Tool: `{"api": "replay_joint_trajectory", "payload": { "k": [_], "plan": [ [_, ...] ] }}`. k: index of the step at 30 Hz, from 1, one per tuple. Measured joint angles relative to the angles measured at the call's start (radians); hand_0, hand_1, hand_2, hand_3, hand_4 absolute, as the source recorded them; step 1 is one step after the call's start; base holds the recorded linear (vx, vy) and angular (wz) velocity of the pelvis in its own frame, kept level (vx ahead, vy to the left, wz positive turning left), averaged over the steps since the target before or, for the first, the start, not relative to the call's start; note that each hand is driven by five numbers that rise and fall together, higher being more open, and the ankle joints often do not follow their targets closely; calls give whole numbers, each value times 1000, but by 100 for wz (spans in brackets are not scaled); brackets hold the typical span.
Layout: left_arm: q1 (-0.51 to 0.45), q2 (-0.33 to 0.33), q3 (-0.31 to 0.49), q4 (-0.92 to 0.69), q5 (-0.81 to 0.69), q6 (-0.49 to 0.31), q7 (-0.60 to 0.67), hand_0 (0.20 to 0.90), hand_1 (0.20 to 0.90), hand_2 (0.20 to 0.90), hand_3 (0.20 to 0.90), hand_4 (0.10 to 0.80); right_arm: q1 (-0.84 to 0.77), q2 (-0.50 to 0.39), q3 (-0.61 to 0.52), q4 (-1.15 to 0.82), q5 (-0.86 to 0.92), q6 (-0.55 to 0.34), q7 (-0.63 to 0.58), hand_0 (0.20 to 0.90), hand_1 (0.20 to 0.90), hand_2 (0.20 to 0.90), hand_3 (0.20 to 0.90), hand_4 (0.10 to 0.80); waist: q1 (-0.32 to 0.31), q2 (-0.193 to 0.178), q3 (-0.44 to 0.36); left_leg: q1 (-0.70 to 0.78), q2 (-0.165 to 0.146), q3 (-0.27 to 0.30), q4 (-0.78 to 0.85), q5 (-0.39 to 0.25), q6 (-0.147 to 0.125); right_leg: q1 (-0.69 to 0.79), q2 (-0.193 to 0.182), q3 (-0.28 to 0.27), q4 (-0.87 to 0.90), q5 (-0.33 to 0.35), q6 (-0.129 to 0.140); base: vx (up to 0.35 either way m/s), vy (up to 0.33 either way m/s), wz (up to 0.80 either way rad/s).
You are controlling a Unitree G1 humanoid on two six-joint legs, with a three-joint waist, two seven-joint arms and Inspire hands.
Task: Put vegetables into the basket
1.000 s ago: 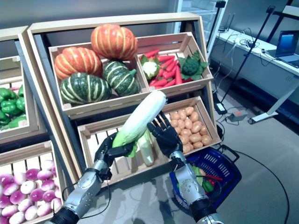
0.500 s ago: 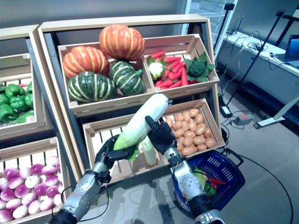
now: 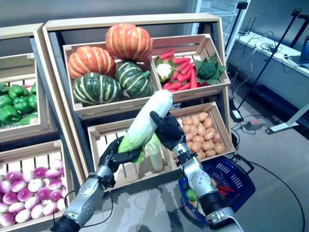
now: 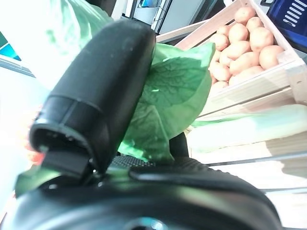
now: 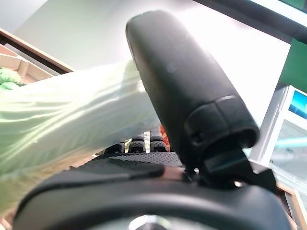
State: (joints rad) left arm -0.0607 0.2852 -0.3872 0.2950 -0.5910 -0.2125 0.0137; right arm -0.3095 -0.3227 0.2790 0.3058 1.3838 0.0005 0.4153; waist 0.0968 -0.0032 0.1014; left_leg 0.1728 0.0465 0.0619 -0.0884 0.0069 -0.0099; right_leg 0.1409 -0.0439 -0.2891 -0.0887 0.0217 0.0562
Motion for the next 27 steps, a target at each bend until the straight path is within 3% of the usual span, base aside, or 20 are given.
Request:
{"api": "replay_joint_trajectory", "payload": {
  "k": [15, 16, 17, 27],
  "plan": [
    [3, -1, -26, 1, 0, -1, -22, 300, 300, 300, 300, 400, -7, -29, -1, 1, -85, -40, -3, 300, 300, 300, 300, 400, 0, 0, 0, 0, 1, -1, 0, 4, -1, -3, 1, 3, 0, 0, -1, 1, -1, 1],
    [4, -1, -26, 1, 0, 0, -22, 780, 780, 780, 780, 720, -7, -28, -1, 1, -85, -40, -3, 300, 300, 300, 300, 400, 0, 0, 0, 0, 0, -1, 0, 4, -1, -3, 1, 4, 0, 0, -1, 0, 0, 0],
    [4, -1, -26, 1, 0, 0, -22, 900, 900, 900, 900, 800, -7, -28, -1, 1, -85, -40, -3, 300, 300, 300, 300, 400, 0, 0, 0, -1, 0, 0, 0, 4, -1, -4, 1, 4, 0, 0, -1, 0, 0, 0],
    [33, 12, -39, 31, 36, 46, -48, 900, 900, 900, 900, 800, 2, -21, -29, 48, -80, -40, -4, 300, 300, 300, 300, 400, -24, 0, 0, 0, 1, 9, 0, 3, -1, -7, 2, 11, 0, 0, -1, 1, -1, 0]
  ]
}}
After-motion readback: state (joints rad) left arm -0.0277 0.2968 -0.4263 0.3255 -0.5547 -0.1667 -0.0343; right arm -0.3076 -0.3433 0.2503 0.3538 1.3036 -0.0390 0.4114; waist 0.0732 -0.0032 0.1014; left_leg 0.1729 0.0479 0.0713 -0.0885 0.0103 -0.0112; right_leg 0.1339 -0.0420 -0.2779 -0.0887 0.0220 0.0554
